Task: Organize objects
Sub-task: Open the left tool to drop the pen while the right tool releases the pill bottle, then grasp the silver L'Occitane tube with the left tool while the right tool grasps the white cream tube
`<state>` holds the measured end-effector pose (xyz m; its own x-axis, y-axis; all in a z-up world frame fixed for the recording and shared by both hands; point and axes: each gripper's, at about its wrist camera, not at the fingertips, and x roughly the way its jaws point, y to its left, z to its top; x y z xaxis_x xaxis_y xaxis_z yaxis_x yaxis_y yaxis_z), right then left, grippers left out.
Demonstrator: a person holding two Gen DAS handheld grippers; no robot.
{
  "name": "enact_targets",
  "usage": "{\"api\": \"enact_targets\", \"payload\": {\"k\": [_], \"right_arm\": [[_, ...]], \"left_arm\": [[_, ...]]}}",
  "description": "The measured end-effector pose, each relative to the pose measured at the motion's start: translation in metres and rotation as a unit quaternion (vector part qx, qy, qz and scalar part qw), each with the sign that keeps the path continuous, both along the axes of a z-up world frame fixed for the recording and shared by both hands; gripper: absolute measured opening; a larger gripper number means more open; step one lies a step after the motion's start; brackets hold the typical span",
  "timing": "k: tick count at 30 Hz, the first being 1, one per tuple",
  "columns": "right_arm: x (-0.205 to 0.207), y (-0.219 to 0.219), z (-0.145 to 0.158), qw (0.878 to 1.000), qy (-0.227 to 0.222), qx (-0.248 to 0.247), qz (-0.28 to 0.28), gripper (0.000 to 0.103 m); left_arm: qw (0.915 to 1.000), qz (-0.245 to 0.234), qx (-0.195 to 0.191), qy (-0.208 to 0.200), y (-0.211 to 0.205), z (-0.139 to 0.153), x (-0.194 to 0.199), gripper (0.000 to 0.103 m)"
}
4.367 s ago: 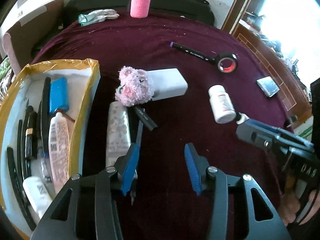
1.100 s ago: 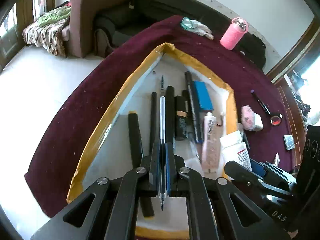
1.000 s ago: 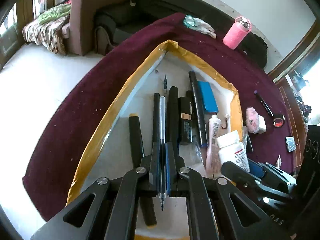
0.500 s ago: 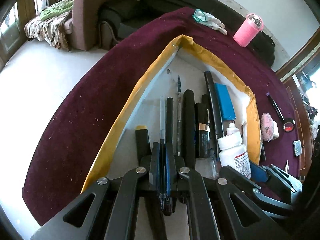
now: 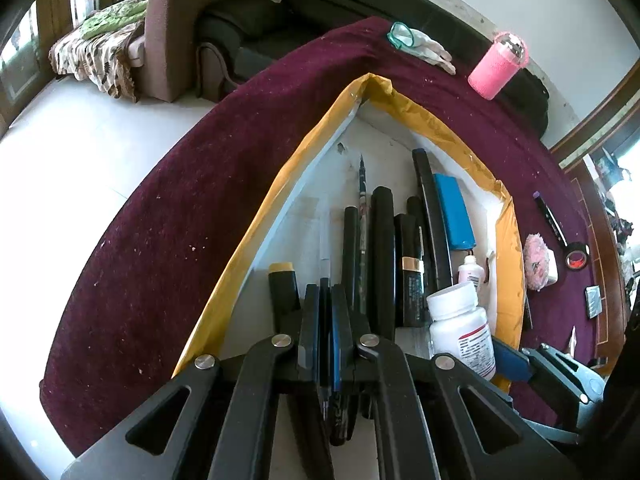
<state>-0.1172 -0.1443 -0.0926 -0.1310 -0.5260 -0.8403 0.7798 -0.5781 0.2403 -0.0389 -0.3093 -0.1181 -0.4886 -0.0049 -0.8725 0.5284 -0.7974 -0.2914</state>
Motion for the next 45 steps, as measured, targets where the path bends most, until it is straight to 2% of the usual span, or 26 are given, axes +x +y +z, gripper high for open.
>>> {"api": "enact_targets", "payload": {"k": [5,7,8,9,10,12,14,17,19,23,26,31,39,45], "right_arm": [[-0.002,0.004,0.000,1.000,-0.014,-0.011,-0.004,0.034],[-0.002,0.011,0.005,0.999,-0.032,-0.030,-0.003,0.036],[-0.001,0.015,0.009,0.999,-0.036,-0.040,0.000,0.037],[0.000,0.021,0.014,0.998,-0.040,-0.053,0.001,0.039],[0.002,0.028,0.020,0.997,-0.042,-0.063,0.001,0.042],[0.008,0.047,0.033,0.996,-0.040,-0.085,0.001,0.049],[0.015,0.071,0.044,0.994,-0.036,-0.103,-0.008,0.050],[0.020,0.118,0.050,0.992,-0.040,-0.118,-0.031,0.051],[0.021,0.144,0.050,0.991,-0.037,-0.124,-0.045,0.051],[0.010,0.198,0.040,0.988,-0.032,-0.110,-0.099,0.051],[-0.007,0.232,0.030,0.984,-0.034,-0.104,-0.143,0.051],[-0.044,0.279,0.018,0.967,-0.041,-0.097,-0.232,0.051],[-0.083,0.301,0.001,0.953,-0.054,-0.070,-0.289,0.050],[-0.103,0.310,-0.004,0.937,-0.055,-0.055,-0.341,0.050]], "left_arm": [[0.9997,0.011,0.018,0.008,-0.003,0.001,0.003,0.006],[0.9994,0.015,0.026,0.014,0.000,0.006,0.006,0.011],[0.9993,0.014,0.026,0.022,0.003,0.012,0.008,0.018],[0.9992,0.010,0.020,0.034,0.008,0.019,0.010,0.029],[0.9989,0.008,0.007,0.047,0.016,0.030,0.013,0.036],[0.9972,0.003,-0.011,0.074,0.033,0.049,0.019,0.055],[0.9935,-0.020,-0.022,0.110,0.055,0.069,0.025,0.062],[0.9911,-0.054,-0.028,0.118,0.093,0.082,0.020,0.062],[0.9886,-0.099,-0.031,0.109,0.123,0.080,0.011,0.062],[0.9841,-0.145,-0.035,0.097,0.167,0.068,-0.007,0.062],[0.9842,-0.159,-0.048,0.062,0.188,0.052,-0.024,0.062],[0.9839,-0.165,-0.058,0.036,0.197,0.033,-0.044,0.062],[0.9831,-0.172,-0.055,0.032,0.193,0.024,-0.060,0.062],[0.9822,-0.180,-0.048,0.022,0.193,0.013,-0.075,0.061]]}}
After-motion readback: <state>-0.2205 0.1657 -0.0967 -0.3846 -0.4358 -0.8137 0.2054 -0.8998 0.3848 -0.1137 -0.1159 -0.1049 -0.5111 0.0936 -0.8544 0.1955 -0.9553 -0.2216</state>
